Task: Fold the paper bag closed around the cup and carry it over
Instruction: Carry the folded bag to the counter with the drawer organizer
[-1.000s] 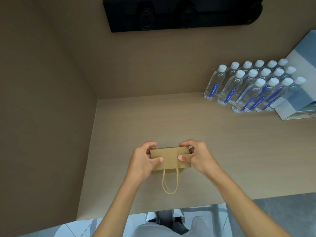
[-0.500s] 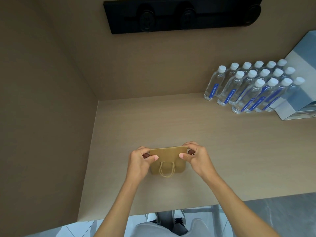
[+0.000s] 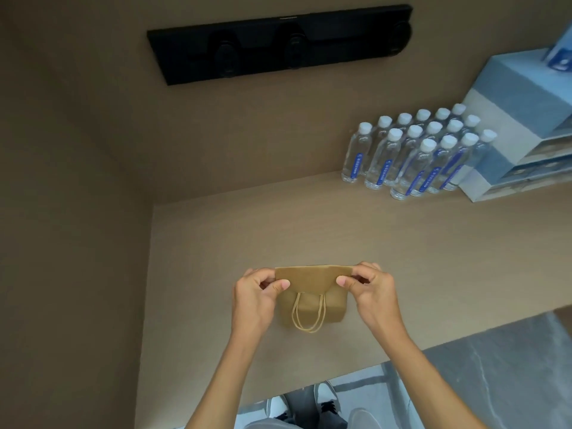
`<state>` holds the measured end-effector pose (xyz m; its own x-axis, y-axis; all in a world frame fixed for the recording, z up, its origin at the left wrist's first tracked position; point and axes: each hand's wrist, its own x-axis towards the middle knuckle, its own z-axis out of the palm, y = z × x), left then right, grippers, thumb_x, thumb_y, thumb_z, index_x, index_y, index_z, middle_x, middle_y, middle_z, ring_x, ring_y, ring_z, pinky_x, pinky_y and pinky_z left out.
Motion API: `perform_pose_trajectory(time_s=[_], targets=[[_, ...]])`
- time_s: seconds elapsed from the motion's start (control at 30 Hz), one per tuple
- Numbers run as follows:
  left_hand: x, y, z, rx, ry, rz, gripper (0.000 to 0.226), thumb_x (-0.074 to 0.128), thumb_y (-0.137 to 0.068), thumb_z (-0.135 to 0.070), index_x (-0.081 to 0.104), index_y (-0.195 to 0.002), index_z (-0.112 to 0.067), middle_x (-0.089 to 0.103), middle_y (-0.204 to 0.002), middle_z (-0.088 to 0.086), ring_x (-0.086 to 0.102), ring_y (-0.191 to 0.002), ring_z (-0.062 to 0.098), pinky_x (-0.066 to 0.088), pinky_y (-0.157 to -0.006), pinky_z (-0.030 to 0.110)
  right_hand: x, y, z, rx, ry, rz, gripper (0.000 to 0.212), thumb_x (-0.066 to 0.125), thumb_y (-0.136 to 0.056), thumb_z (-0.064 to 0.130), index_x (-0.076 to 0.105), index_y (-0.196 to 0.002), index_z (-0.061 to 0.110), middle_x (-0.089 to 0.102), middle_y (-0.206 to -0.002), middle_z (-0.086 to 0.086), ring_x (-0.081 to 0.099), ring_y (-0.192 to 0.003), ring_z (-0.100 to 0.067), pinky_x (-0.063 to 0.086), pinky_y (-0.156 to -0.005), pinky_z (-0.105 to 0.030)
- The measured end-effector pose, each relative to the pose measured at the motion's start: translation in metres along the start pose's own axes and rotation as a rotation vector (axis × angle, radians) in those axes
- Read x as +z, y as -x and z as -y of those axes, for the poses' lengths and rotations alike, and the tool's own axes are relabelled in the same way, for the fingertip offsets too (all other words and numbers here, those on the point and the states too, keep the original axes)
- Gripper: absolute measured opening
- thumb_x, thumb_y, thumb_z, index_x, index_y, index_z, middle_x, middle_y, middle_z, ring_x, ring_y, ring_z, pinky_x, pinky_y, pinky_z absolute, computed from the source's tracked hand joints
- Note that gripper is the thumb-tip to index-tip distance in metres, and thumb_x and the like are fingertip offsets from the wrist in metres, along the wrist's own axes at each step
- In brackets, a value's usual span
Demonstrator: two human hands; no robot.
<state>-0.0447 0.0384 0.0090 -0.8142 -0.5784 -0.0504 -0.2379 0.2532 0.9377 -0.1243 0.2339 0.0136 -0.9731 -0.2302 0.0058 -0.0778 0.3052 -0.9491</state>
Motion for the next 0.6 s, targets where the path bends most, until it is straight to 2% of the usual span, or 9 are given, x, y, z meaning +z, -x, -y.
perform_pose_trajectory(time_s=[0.13, 0.3, 0.4, 0.5, 0.6], targets=[[0.036, 0.007, -0.037, 0.076, 0.07, 0.108, 0.039, 0.078, -0.068, 0.003, 0.066, -0.062, -0.033, 0.055, -0.07, -0.004, 0.052, -0.057, -0.008, 0.037, -0.059, 0.007, -0.046, 0.018, 0.003, 0.024, -0.096, -0.157, 0.03, 0.075, -0.075, -0.002, 0.066, -0.058, 0.02, 0.059, -0.063, 0.019, 0.048, -0.07, -0.01, 0.038, -0.063, -0.014], [0.102, 0.027, -0.074, 0.164, 0.133, 0.337, 0.038, 0.077, -0.068, 0.004, 0.064, -0.057, -0.03, 0.058, -0.069, -0.004, 0.05, -0.059, -0.003, 0.037, -0.059, 0.01, -0.122, 0.054, -0.005, 0.054, -0.108, -0.398, 0.017, 0.077, -0.072, -0.004, 0.068, -0.061, 0.006, 0.055, -0.061, 0.015, 0.047, -0.067, -0.01, 0.037, -0.062, -0.015], [0.156, 0.05, -0.1, 0.235, 0.139, 0.491, 0.039, 0.077, -0.068, 0.004, 0.061, -0.054, -0.028, 0.055, -0.062, -0.01, 0.047, -0.06, -0.001, 0.036, -0.059, 0.012, -0.176, 0.085, -0.016, 0.066, -0.085, -0.564, 0.021, 0.078, -0.07, -0.005, 0.068, -0.059, 0.009, 0.059, -0.064, 0.012, 0.051, -0.066, -0.009, 0.039, -0.063, -0.014], [0.216, 0.082, -0.125, 0.275, 0.133, 0.659, 0.037, 0.077, -0.068, 0.003, 0.064, -0.054, -0.029, 0.061, -0.063, -0.014, 0.051, -0.065, 0.001, 0.039, -0.063, 0.013, -0.232, 0.121, -0.029, 0.081, -0.114, -0.704, 0.023, 0.076, -0.071, -0.006, 0.072, -0.063, 0.015, 0.065, -0.073, 0.005, 0.057, -0.066, -0.005, 0.043, -0.064, -0.011], [0.275, 0.121, -0.15, 0.306, 0.143, 0.805, 0.032, 0.076, -0.07, 0.002, 0.07, -0.06, -0.028, 0.068, -0.068, -0.017, 0.057, -0.069, 0.0, 0.043, -0.067, 0.014, -0.287, 0.154, -0.044, 0.104, -0.094, -0.822, 0.025, 0.075, -0.073, -0.004, 0.071, -0.063, 0.019, 0.058, -0.061, 0.008, 0.051, -0.058, -0.001, 0.039, -0.058, -0.009]])
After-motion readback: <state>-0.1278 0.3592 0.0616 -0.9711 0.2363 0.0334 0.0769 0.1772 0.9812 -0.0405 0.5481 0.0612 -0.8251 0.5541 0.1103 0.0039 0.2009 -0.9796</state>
